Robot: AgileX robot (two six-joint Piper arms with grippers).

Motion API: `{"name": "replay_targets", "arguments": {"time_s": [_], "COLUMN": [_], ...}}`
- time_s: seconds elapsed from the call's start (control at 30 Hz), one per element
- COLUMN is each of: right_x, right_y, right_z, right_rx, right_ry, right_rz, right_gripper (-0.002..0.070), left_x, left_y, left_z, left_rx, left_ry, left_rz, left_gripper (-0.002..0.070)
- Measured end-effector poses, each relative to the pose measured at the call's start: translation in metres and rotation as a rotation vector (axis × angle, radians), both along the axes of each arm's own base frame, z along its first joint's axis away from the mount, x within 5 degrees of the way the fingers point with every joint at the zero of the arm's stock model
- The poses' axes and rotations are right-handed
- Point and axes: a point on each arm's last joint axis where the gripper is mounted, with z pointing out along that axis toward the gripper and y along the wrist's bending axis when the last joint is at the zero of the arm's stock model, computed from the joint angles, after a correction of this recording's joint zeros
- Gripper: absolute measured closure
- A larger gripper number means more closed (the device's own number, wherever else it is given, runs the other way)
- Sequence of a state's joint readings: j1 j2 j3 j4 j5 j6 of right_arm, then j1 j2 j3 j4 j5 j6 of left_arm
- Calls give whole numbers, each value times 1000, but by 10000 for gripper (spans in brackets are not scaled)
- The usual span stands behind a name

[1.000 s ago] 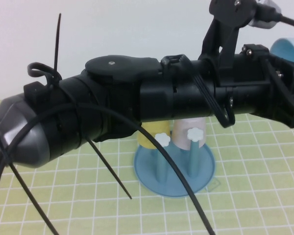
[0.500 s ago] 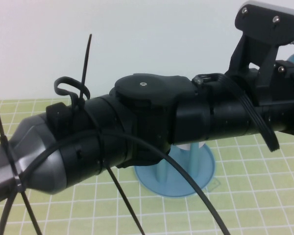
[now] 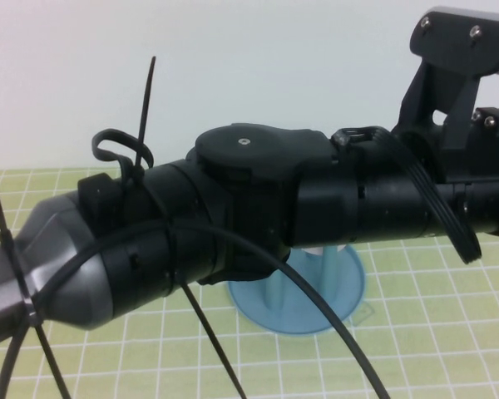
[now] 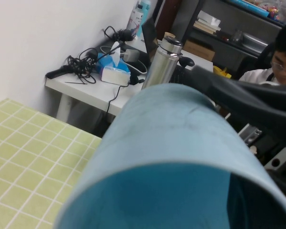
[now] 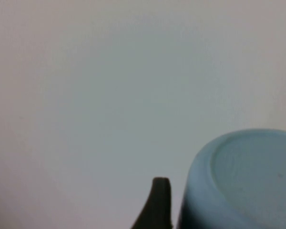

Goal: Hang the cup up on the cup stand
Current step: Adjust the cup with two arms

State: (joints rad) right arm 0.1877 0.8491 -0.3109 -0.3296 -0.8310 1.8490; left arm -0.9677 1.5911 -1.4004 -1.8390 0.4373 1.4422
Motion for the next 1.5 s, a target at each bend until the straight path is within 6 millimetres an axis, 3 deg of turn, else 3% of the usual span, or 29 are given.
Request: {"name": "replay_targets", "arguments": {"time_s": [0.47, 0.53, 0.73, 0.83, 1.2, 1.3, 1.4, 1.47, 1.5], "right_x": [1, 1, 0, 0, 0, -1, -2, -2, -2], "right_y": [1, 1, 2, 2, -2, 1, 3, 5, 5], "right_z": [2, 2, 4, 4, 8, 8, 7, 6, 6], "right_rx": [-4, -17, -74, -100, -150, -189, -230, -251, -262], "right_ry": [-40, -47, -100, -116, -179, -196, -206, -213, -212], "right_rz": [10, 6, -11, -21, -94, -72, -51, -42, -37], "right_gripper": [70, 70, 71, 71, 71, 71, 72, 72, 72], "left_x": [-1, -2, -2, -4, -22, -27, -27, -25, -25], "left_y": [0, 0, 1, 4, 31, 52, 80, 100, 108], "left_z": [0, -1, -2, 0, 16, 21, 29, 35, 38], "left_rx": [7, 21, 39, 70, 235, 344, 446, 494, 512], "left_ry": [-28, -46, -67, -135, -445, -472, -448, -420, -421], "left_rz": [-20, -23, -25, -32, -85, -115, -79, -23, -1], "left_gripper": [652, 594, 325, 264, 290, 374, 514, 645, 672]}}
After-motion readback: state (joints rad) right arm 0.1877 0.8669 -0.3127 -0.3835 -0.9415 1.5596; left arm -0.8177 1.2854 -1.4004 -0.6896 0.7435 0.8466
